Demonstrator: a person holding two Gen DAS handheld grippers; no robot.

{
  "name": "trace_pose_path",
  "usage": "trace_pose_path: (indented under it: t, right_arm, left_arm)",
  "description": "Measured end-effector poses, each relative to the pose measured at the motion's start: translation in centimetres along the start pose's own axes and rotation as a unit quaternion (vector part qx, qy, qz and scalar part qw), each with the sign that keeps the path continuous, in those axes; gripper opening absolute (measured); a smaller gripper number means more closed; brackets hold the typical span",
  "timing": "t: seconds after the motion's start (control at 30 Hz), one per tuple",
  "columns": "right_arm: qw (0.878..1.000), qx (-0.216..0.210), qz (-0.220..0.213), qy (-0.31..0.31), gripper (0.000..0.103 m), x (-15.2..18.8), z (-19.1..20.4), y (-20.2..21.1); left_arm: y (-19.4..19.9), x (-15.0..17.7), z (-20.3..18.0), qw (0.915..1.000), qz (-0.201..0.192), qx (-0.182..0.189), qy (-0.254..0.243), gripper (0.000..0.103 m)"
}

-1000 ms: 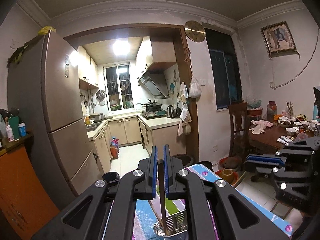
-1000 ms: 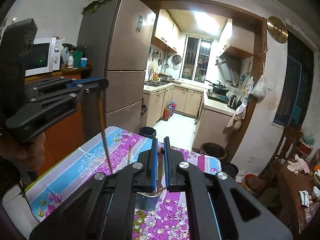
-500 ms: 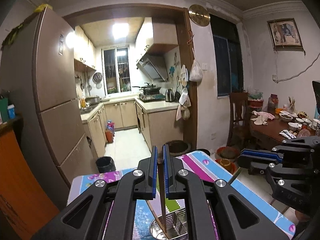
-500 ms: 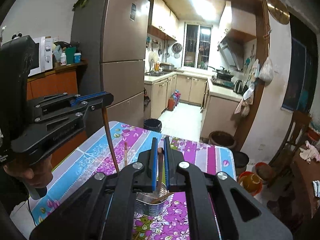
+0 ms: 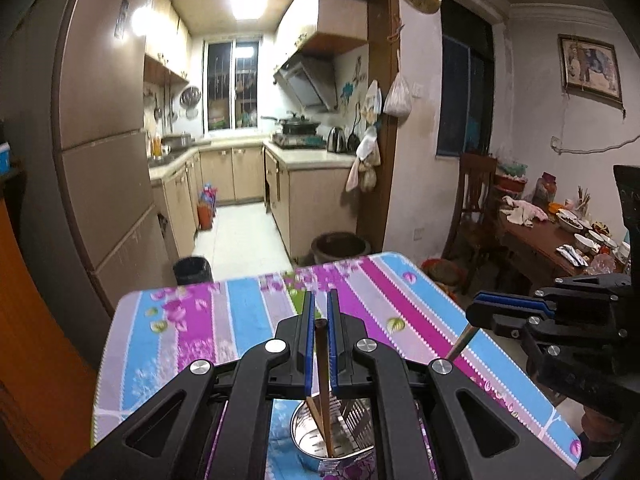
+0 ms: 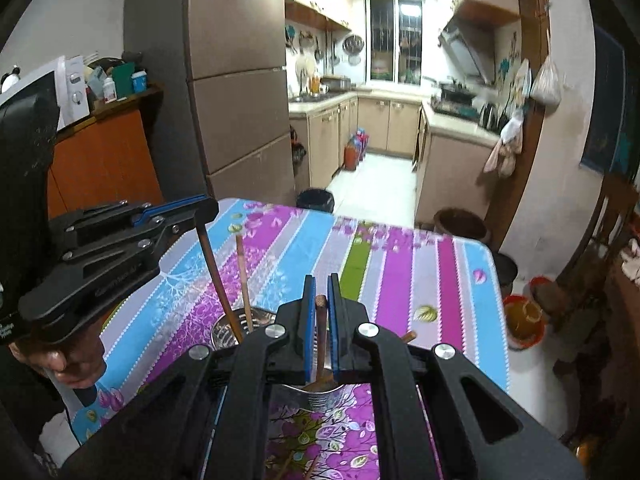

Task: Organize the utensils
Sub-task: 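Open the right tool to release its chopstick while the left tool opens too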

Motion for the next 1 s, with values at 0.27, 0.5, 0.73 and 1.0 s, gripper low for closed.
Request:
trace_pose_path:
  t: [0.27, 0.5, 0.73, 1.0]
  right_arm:
    - [0.999, -0.009, 0.031, -0.038, 0.005, 0.5, -1.5, -3.1]
    - [0.997, -0.012, 0.042, -0.063, 0.007, -0.6, -2.6, -5.3]
    - [0.997, 0.013, 0.025, -0.067, 0.031, -1.8, -4.0, -6.0]
    - [0.998, 0.006, -0.021, -0.053, 0.031, -2.5, -4.6, -0.3]
  left_arm:
    - [-3.3, 2.3, 1.2, 0.9993, 0.033, 0.001, 0.017, 0.007]
    - [-4.4, 2.1, 2.5, 0.9989, 0.029, -0.02, 0.03, 0.008]
    - [-3.5, 0.2, 4.0, 0.9984, -0.006, -0.048, 0.03, 0.015]
    - [3.2, -2.0, 6.7, 0.9906, -0.084, -0.101, 0.037, 0.023]
Point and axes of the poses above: each gripper's, at about its wrist camera, not at the fingertips, and y roughly against the way its jaws point, z to its left, x to its underside, the point moved 8 cm from there along -y, roughly the way its jaws point, and after that the axes turned 5 degrees about -z, right-handed, at the moved point
